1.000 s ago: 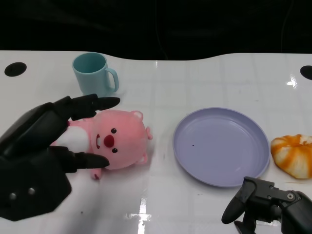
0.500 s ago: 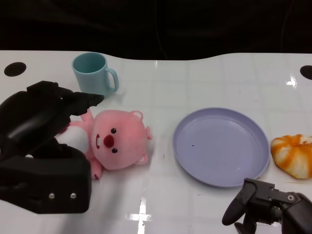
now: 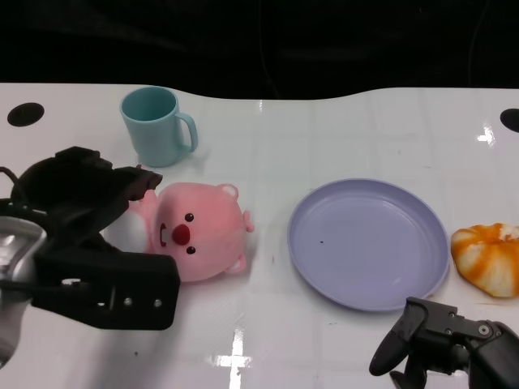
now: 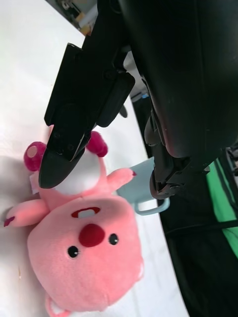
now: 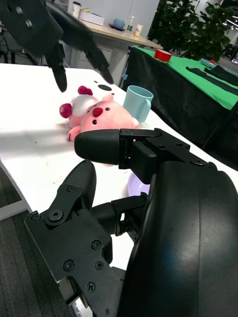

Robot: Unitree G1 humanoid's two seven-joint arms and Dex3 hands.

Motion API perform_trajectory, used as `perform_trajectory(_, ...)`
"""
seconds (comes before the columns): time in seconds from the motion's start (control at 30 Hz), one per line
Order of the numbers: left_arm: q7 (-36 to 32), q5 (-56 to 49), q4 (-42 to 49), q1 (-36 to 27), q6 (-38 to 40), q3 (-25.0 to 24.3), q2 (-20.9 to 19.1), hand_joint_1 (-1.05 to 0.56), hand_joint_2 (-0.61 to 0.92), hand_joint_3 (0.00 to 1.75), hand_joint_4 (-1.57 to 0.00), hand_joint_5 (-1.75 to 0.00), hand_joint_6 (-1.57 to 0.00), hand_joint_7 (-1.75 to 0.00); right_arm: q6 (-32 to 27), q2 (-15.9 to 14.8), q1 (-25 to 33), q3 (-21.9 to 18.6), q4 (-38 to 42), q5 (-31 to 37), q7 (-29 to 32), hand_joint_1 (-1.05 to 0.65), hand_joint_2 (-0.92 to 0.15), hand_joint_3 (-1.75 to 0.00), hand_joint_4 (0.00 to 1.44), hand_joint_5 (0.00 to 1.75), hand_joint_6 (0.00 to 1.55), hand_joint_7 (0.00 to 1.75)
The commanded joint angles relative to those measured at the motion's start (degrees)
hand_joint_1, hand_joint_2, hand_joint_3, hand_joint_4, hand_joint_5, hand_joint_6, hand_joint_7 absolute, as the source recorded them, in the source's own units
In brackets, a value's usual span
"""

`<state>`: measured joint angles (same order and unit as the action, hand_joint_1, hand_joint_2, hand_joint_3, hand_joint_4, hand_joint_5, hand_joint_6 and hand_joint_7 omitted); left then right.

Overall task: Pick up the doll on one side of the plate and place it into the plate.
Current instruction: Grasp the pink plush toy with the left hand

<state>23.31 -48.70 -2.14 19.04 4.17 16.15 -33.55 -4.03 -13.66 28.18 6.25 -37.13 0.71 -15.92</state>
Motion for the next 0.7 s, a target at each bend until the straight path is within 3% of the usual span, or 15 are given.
perform_trajectory(0.03,-2.62,-1.68,4.67,2.78,0.67,1.49,1.23,-0.73,0.90,0.00,-0.13,-0.37,-0.31,0.00,0.19,-0.45,0.36,-0.20,-0.89,0.39,0.31,-0.18,-0.58,-1.01,0.63,1.67,0.59,1.32)
perform_trajectory(0.13,-3.38,-1.90,6.03,3.39,0.61,1.95,1.56,-0.73,0.89,0.00,-0.14,-0.36,-0.31,0.00,0.17,-0.48,0.41,-0.15,-0.97,0.39,0.36,-0.18,-0.59,-1.01,0.63,1.66,0.59,1.31)
perform_trajectory(0.7,-8.63,-3.14,35.20,17.35,1.81,11.31,9.84,-0.73,0.92,0.01,-0.22,-0.15,-0.30,0.00,0.45,-0.57,1.69,0.20,-2.70,0.42,0.54,-0.19,-0.58,-1.03,0.63,1.68,0.59,1.33)
